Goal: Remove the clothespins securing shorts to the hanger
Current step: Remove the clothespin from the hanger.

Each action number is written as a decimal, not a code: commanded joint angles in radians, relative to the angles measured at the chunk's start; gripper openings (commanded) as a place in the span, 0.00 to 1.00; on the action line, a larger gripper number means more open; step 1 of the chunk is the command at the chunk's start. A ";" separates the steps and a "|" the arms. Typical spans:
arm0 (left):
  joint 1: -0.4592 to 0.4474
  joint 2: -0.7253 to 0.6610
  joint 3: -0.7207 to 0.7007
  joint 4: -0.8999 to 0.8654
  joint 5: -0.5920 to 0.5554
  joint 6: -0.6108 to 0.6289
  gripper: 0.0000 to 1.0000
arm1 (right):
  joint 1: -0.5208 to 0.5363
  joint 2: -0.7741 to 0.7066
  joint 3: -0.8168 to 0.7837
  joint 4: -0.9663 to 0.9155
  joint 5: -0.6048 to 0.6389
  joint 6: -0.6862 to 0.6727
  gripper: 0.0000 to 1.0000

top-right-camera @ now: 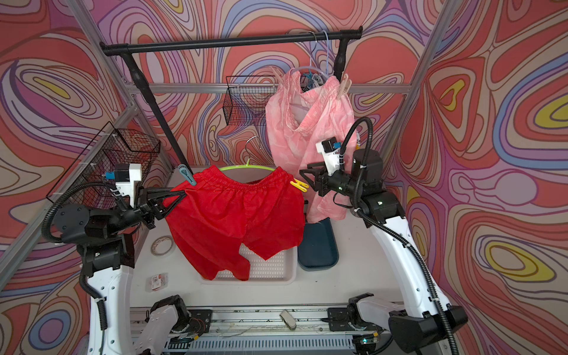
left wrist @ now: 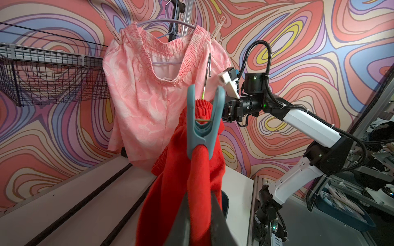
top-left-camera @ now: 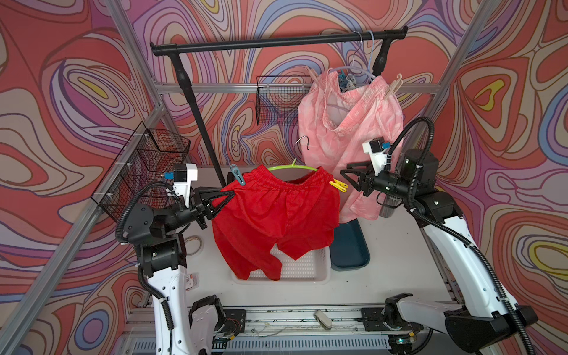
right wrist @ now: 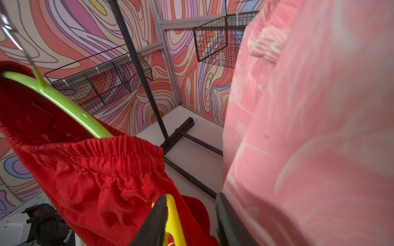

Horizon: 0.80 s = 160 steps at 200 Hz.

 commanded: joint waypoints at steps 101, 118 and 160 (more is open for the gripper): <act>0.001 0.036 0.107 -0.169 -0.036 0.160 0.00 | -0.043 0.058 0.023 -0.338 -0.218 -0.381 0.50; 0.001 0.035 0.106 -0.159 -0.034 0.153 0.00 | -0.043 0.064 0.022 -0.330 -0.225 -0.372 0.48; 0.001 0.028 0.106 -0.139 -0.022 0.132 0.00 | -0.043 0.076 0.025 -0.305 -0.133 -0.342 0.48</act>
